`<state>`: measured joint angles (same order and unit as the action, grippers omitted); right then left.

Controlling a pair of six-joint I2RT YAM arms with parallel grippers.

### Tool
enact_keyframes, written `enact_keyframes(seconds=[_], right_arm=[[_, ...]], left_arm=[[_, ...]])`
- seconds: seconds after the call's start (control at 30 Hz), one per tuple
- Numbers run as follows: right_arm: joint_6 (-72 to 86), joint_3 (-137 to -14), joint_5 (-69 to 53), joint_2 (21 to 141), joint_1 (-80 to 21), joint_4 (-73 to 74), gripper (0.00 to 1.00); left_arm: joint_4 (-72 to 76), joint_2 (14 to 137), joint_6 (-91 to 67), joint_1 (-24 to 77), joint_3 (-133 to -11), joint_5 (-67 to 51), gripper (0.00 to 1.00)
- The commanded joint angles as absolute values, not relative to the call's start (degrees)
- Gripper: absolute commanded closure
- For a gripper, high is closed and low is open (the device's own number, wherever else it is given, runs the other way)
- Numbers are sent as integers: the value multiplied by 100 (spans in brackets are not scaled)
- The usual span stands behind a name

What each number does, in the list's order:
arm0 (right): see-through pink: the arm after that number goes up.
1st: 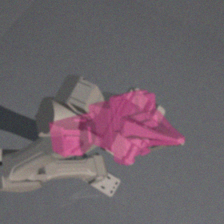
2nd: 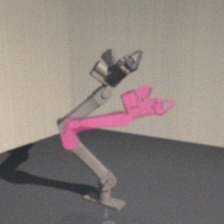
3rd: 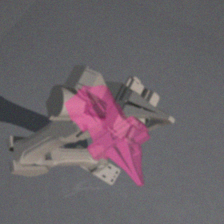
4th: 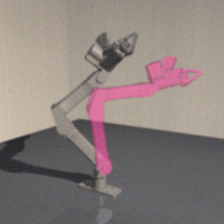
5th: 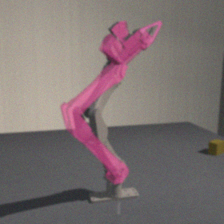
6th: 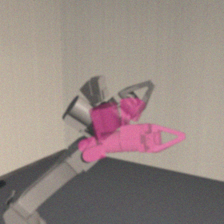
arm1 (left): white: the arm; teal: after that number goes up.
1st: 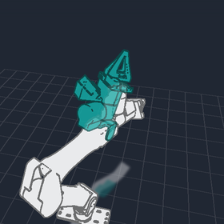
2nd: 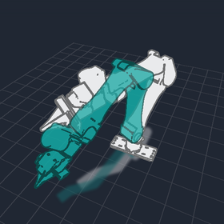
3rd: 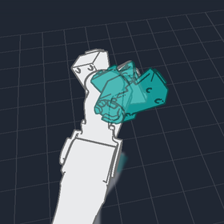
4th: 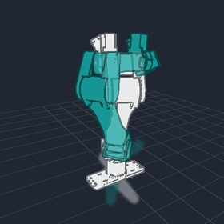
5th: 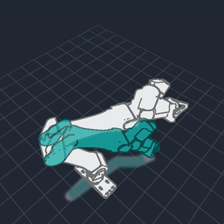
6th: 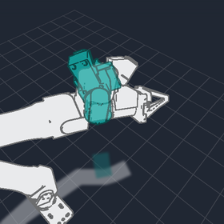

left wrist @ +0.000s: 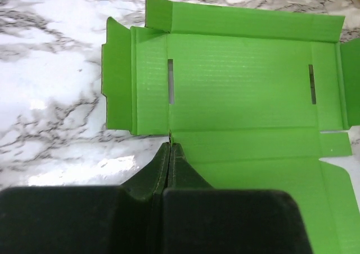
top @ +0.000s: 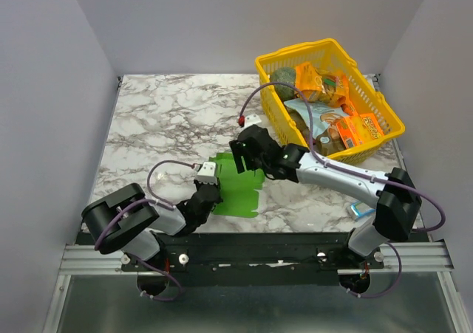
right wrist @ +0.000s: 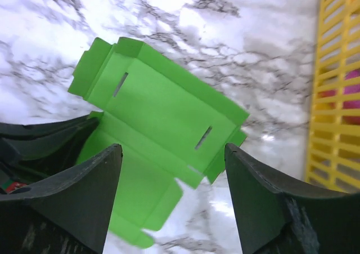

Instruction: Fold the paper box

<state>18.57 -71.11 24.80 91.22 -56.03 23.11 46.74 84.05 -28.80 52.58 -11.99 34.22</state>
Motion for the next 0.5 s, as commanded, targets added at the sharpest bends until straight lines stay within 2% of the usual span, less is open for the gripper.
enact_keyframes(seconds=[0.0, 0.23, 0.47], right_arm=[[3470, -7163, 760, 8956, -5247, 2418, 19], [5430, -6944, -1087, 9114, -4738, 1444, 18], [7001, -6663, -1283, 9000, -4597, 1038, 18]], left_arm=[[6393, 8341, -2524, 5642, -643, 4815, 100], [8161, 8586, -1250, 6231, -176, 5853, 100], [9650, 9482, 289, 6925, -412, 7004, 100]])
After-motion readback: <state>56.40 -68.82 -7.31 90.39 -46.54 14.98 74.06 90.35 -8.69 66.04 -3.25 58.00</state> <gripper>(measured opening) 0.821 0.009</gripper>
